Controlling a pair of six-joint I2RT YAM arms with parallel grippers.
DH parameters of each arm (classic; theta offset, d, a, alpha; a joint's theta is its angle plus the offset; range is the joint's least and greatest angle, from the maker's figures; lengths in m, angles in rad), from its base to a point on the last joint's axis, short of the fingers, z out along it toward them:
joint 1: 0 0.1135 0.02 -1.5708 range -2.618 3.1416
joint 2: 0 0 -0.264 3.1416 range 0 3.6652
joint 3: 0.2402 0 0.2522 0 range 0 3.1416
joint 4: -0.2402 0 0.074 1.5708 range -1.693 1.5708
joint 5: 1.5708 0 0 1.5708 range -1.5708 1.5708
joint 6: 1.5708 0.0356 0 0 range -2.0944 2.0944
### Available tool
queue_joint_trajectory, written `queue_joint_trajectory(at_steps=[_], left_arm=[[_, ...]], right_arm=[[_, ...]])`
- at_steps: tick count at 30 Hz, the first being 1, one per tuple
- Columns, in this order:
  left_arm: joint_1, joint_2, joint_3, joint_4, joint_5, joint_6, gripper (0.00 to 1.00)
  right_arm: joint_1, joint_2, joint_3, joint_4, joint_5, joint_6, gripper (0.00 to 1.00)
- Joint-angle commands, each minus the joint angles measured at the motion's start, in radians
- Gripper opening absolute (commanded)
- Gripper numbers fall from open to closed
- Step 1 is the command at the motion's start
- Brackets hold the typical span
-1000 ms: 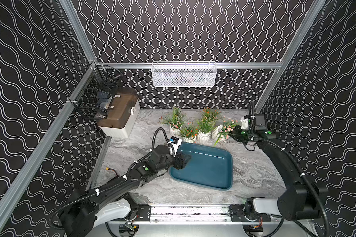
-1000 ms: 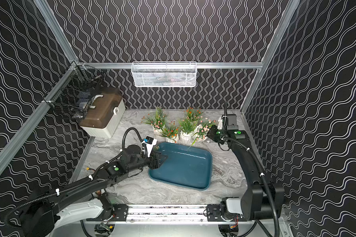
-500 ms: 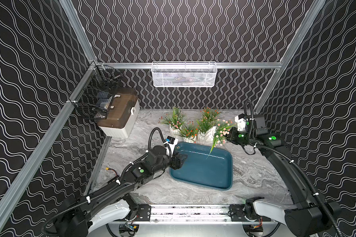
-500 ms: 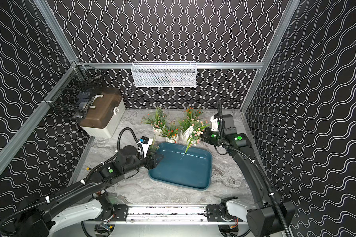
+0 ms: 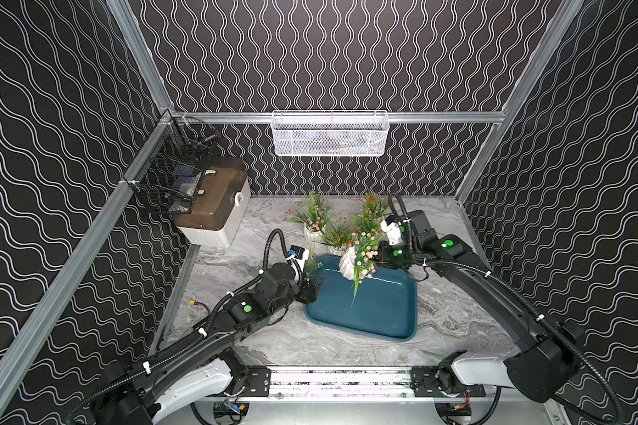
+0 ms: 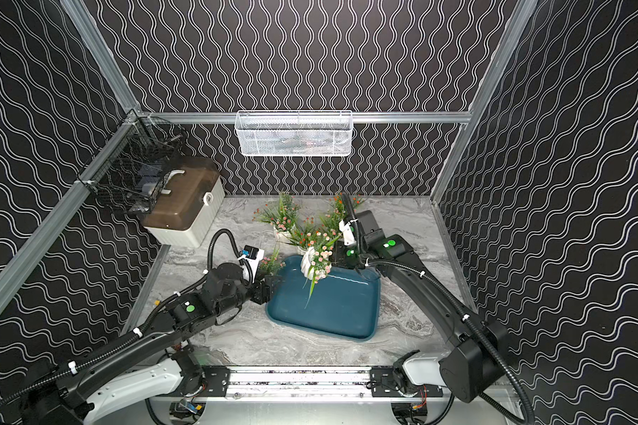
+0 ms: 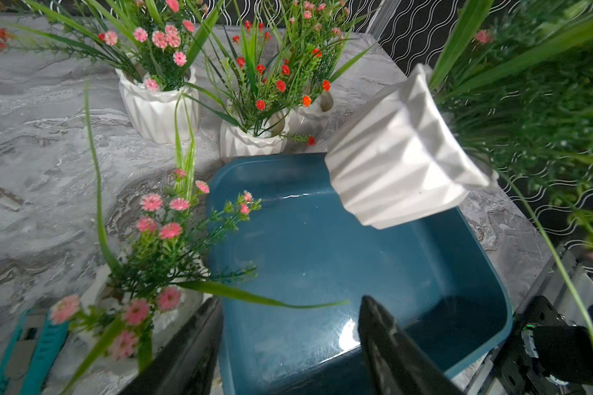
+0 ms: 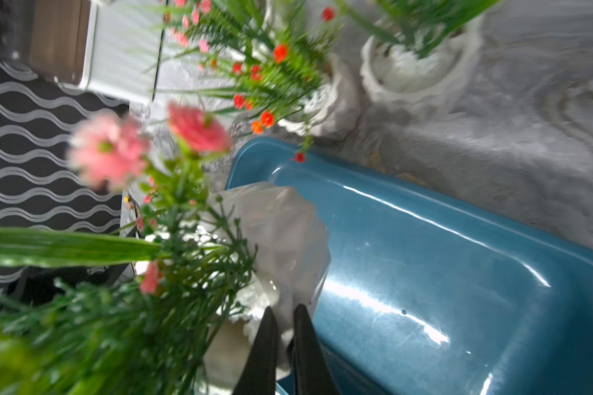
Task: Put the potted gypsophila into the storage box
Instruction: Place the baby's breath potted plant at the storage box.
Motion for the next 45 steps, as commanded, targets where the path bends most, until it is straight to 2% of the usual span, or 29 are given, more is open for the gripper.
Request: queue_joint_trajectory(at_steps=[1,8,14,17,22,27,33,35,45], left_arm=[[0.0,-0.004,0.023,-0.087,0.013,-0.053,0.68],[0.0,-0.096,0.037,-0.256,0.024,-0.088,0.7],[0.0,-0.12,0.117,-0.359,0.099,-0.085,0.71],[0.0,-0.116,0.216,-0.48,0.092,-0.04,0.71],[0.0,-0.123,0.343,-0.667,0.018,0.075,0.79],[0.0,-0.154,0.284,-0.622,0.069,0.078,0.78],[0.001,-0.181,0.236,-0.585,0.059,0.1,0.78],[0.005,-0.178,0.223,-0.575,0.091,0.107,0.78],[0.089,-0.2,0.187,-0.543,0.177,0.115,0.78]], right_arm=[[0.036,0.041,0.028,0.04,0.024,-0.012,0.0],[0.095,0.172,0.069,0.02,0.02,-0.05,0.0],[0.111,0.237,0.093,0.055,0.009,-0.047,0.0],[0.112,0.256,0.095,0.072,0.01,-0.041,0.0],[0.113,0.303,0.125,0.08,0.0,-0.039,0.0],[0.136,0.338,0.141,0.091,0.024,-0.031,0.0],[0.156,0.379,0.162,0.097,0.038,-0.025,0.0],[0.156,0.396,0.171,0.093,0.045,-0.027,0.0],[0.156,0.435,0.17,0.107,0.065,-0.021,0.0]])
